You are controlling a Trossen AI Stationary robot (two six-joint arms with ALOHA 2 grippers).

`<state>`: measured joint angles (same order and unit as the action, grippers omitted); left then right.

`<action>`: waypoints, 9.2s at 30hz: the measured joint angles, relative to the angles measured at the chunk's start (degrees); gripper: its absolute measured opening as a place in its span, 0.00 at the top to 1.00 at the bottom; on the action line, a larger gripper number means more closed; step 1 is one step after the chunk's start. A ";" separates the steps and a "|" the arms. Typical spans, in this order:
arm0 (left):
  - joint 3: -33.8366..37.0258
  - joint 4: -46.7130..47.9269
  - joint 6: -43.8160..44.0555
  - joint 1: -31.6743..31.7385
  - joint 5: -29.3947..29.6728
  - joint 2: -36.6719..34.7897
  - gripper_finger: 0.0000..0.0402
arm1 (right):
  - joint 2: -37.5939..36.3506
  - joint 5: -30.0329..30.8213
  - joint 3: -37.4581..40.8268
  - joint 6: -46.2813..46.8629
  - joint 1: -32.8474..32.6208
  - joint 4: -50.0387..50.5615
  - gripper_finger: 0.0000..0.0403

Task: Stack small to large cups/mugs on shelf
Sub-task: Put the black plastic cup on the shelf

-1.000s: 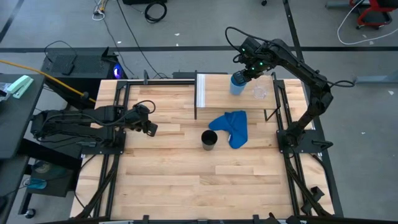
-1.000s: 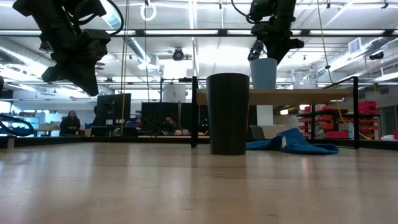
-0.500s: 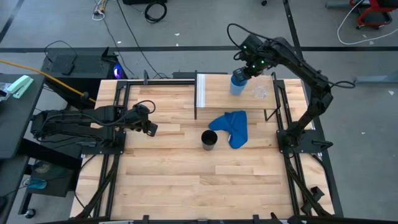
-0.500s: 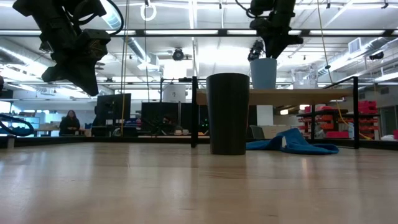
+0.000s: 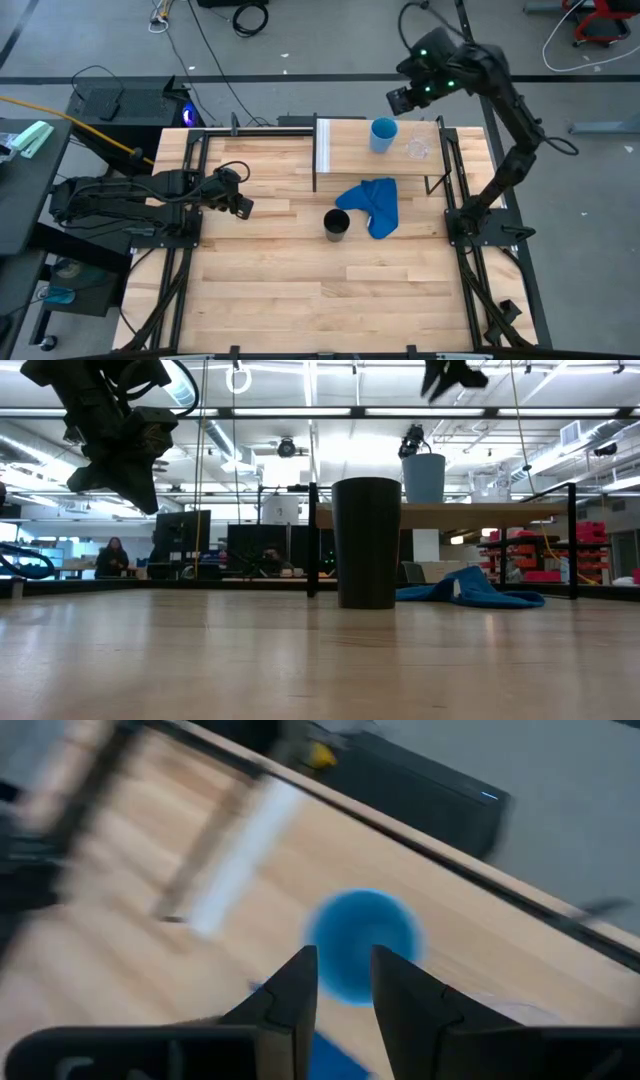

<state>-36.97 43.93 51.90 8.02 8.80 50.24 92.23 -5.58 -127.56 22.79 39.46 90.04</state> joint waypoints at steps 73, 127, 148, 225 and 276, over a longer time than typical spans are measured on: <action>-0.02 -0.69 0.00 0.00 -0.01 -0.02 0.90 | 12.29 10.03 34.44 11.08 -39.84 -26.34 0.75; -0.02 -0.94 0.00 0.01 -0.02 0.00 0.91 | 10.73 3.21 25.52 5.94 -40.08 -20.37 0.99; -0.02 -2.44 0.00 0.01 -0.01 0.00 0.90 | 7.42 17.61 -7.44 0.56 -27.79 0.00 1.00; -0.02 -2.67 0.00 0.00 -0.01 0.00 0.93 | 20.87 13.70 -7.44 -13.19 -11.57 -0.24 1.00; -0.02 -2.66 0.00 0.00 -0.01 0.00 0.90 | 20.87 8.06 -7.44 -4.94 -7.36 0.00 0.96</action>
<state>-36.99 41.27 51.90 8.02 8.79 50.24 113.10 2.48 -135.00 17.85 32.10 90.04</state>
